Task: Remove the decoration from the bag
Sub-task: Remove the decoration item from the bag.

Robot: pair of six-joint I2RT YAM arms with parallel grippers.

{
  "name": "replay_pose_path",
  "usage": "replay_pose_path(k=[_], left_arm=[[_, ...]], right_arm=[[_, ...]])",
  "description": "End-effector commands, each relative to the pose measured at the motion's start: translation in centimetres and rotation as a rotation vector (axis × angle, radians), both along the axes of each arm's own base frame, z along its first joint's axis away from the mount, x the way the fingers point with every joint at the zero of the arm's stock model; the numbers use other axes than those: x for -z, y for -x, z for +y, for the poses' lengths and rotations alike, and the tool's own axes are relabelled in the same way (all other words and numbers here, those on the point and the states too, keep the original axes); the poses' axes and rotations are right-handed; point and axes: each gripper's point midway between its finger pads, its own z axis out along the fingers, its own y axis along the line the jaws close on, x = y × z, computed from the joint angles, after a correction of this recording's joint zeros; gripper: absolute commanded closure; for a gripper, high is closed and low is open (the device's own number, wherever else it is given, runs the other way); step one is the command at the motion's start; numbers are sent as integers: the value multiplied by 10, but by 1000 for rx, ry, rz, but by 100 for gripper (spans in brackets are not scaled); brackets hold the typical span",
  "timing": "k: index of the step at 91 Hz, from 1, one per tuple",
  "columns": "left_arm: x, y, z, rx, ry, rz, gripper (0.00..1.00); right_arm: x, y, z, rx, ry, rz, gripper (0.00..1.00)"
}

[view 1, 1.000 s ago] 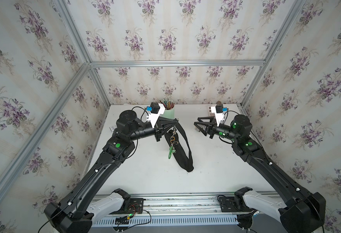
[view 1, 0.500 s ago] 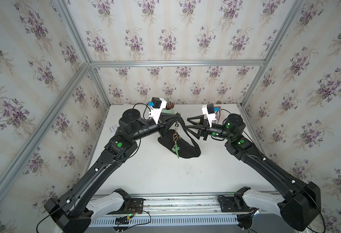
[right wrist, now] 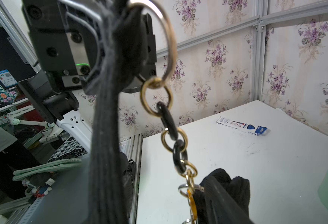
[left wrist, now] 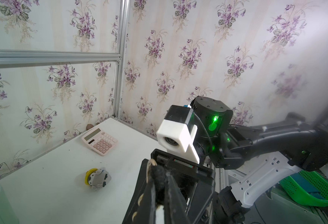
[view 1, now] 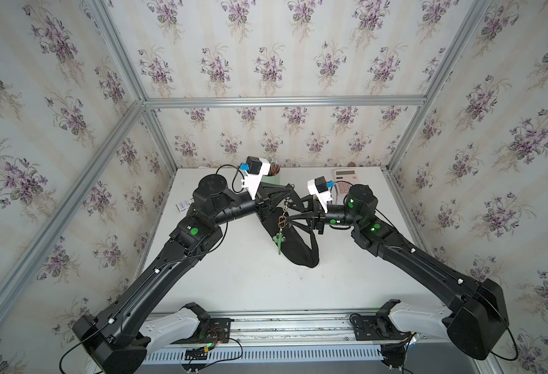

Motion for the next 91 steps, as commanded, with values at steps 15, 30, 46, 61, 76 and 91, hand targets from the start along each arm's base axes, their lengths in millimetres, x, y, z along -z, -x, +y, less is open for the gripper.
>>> replay_pose_path(k=[15,30,46,61,76,91], left_arm=[[-25,31,-5,172,37,-89,100],[-25,47,-8,271,19,-92,100],[-25,60,-9,364,17,-95,100],[-23,65,-12,413,3,-79,100],[-20,70,-12,450,-8,-73,100],[-16,79,-11,511,-18,-68,100]], right_arm=[[9,-1,0,4,38,-42,44],[15,-3,-4,38,80,-56,51],[14,15,-9,-21,69,-83,55],[13,27,-11,-63,56,-88,57],[8,36,-17,-76,59,-105,52],[4,46,-25,-70,75,-137,44]])
